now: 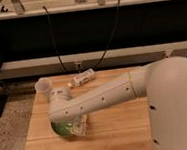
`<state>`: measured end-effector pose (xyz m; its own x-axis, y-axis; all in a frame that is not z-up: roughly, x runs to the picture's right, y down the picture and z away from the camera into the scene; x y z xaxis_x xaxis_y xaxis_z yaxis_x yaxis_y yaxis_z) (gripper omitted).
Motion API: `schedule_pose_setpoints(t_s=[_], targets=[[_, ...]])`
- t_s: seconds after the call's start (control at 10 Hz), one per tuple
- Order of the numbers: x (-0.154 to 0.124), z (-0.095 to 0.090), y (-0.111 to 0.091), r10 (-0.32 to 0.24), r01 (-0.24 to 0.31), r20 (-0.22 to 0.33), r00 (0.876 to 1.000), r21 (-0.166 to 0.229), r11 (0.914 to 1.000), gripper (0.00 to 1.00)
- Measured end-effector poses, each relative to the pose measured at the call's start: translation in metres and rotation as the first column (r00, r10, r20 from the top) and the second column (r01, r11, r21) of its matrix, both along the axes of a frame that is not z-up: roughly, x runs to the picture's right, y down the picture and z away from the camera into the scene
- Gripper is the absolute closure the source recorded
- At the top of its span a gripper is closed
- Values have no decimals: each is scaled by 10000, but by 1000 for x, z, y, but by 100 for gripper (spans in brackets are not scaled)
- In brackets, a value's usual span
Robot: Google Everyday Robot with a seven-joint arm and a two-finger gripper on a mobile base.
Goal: Place the white sponge in the ceramic bowl
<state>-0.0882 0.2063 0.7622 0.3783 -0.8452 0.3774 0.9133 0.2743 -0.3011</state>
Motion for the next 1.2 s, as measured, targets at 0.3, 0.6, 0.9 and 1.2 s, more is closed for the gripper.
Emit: schedule_pose_setpoints(t_s=[0.3, 0.6, 0.9, 1.2], targets=[[1, 1, -1, -72, 72, 70, 9999, 63, 10000, 97], [1, 1, -2, -137, 135, 133, 9998, 121, 9998, 97], [3, 2, -3, -182, 178, 201, 9996, 200, 9996, 97], [4, 2, -4, -198, 192, 226, 9995, 248, 9995, 92]])
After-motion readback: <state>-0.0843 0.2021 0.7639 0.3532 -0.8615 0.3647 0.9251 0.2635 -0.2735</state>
